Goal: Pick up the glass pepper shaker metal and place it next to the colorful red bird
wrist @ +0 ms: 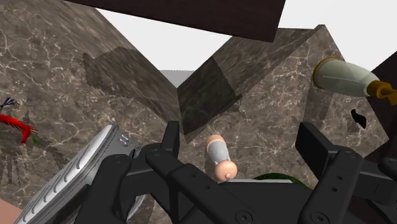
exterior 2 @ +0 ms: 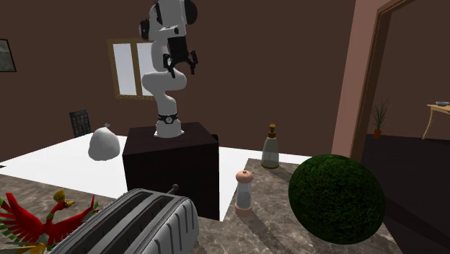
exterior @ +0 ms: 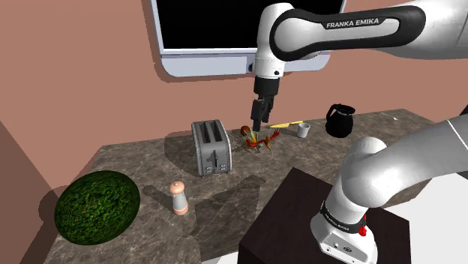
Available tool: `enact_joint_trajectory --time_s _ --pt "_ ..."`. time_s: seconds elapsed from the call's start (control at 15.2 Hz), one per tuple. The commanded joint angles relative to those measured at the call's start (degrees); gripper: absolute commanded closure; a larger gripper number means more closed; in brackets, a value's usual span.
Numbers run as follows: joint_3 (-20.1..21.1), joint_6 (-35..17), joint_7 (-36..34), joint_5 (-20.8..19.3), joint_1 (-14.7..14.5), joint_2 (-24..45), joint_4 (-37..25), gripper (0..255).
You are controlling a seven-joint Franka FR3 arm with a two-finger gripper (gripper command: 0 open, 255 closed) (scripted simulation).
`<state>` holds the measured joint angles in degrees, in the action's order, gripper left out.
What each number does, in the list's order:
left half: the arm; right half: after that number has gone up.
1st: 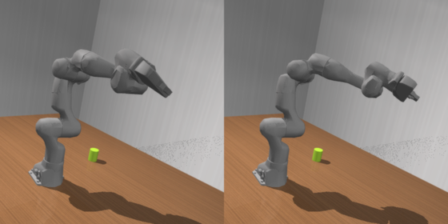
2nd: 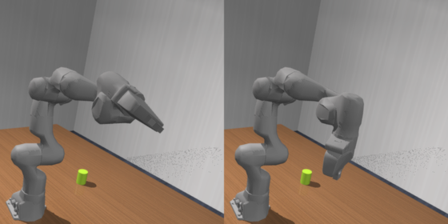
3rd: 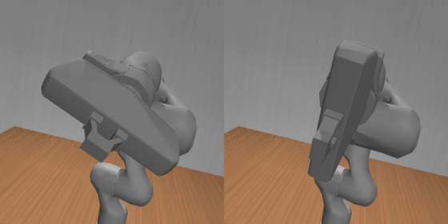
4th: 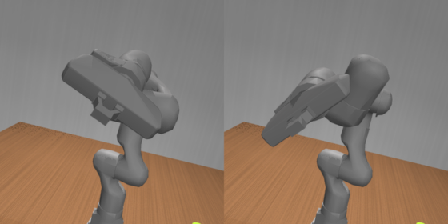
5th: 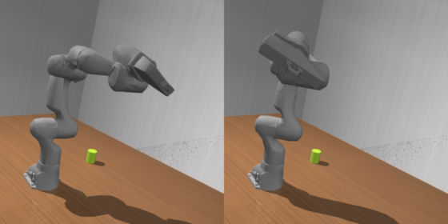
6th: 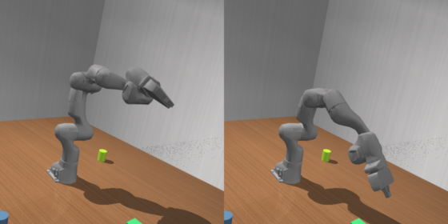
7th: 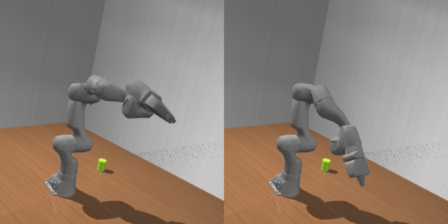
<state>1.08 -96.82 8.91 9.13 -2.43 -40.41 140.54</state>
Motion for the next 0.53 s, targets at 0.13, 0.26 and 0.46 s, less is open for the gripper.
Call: enact_joint_trajectory --time_s 0.13,0.26,0.46 --pt "1.2 -8.7 0.2 1.3 -0.7 5.9 1.9 0" --pt "1.9 -12.9 0.2 2.0 -1.1 9.5 2.1 0" --pt "2.8 -18.9 0.3 2.9 -1.7 15.3 1.7 0"
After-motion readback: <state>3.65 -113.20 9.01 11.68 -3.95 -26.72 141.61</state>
